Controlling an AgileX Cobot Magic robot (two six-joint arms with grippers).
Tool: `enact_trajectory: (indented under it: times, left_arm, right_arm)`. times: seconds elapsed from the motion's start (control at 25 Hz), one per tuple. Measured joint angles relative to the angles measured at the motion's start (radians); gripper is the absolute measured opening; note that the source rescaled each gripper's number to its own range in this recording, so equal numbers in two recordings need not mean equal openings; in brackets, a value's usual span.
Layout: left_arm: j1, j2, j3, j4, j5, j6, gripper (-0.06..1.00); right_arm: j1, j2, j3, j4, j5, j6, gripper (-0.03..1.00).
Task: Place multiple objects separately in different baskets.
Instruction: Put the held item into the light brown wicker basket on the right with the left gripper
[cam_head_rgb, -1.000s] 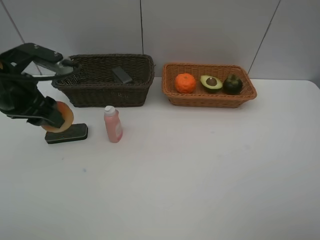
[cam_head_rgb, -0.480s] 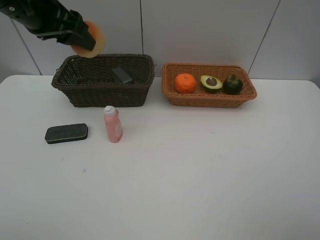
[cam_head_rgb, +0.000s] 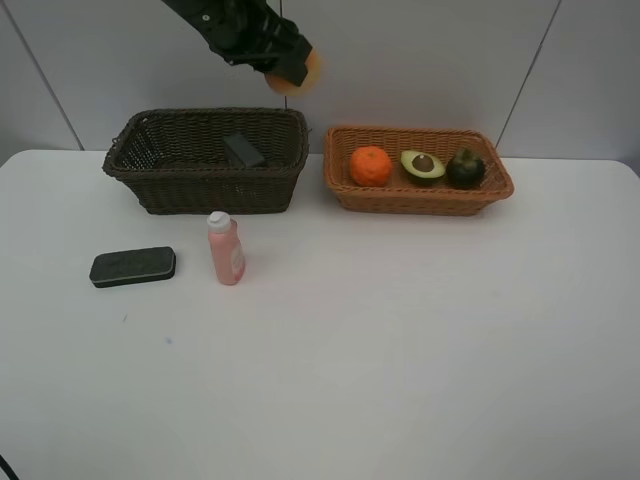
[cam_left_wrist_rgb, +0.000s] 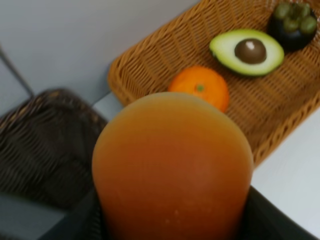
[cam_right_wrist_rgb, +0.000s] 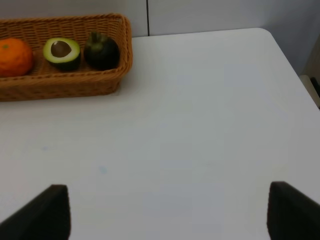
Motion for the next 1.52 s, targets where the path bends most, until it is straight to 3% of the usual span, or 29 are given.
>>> enact_trajectory:
  times: [0.36,0.6,1.32,1.36,1.44,1.52]
  left_arm:
    - [-0.056,0.322,-0.310,0.000,-0.044,0.025,0.39]
    - [-0.068,0.495,-0.431,-0.011,-0.118,0.028,0.39]
    - [-0.080,0.564,-0.450,-0.073,-0.173,0.029,0.39]
    - [-0.081,0.564,-0.450,-0.075,-0.174,0.029,0.42]
    - [-0.083,0.564,-0.450,-0.094,-0.196,0.024,0.74]
    - [-0.085,0.564,-0.453,-0.111,-0.196,0.010,0.92]
  right_arm:
    - [0.000,0.000,0.000,0.000,0.000,0.000,0.98]
    - [0.000,0.000,0.000,0.000,0.000,0.000,0.98]
    - [0.000,0.000,0.000,0.000,0.000,0.000,0.98]
    - [0.000,0.000,0.000,0.000,0.000,0.000,0.98]
    - [0.000,0.000,0.000,0.000,0.000,0.000,0.98]
    - [0.000,0.000,0.000,0.000,0.000,0.000,0.98]
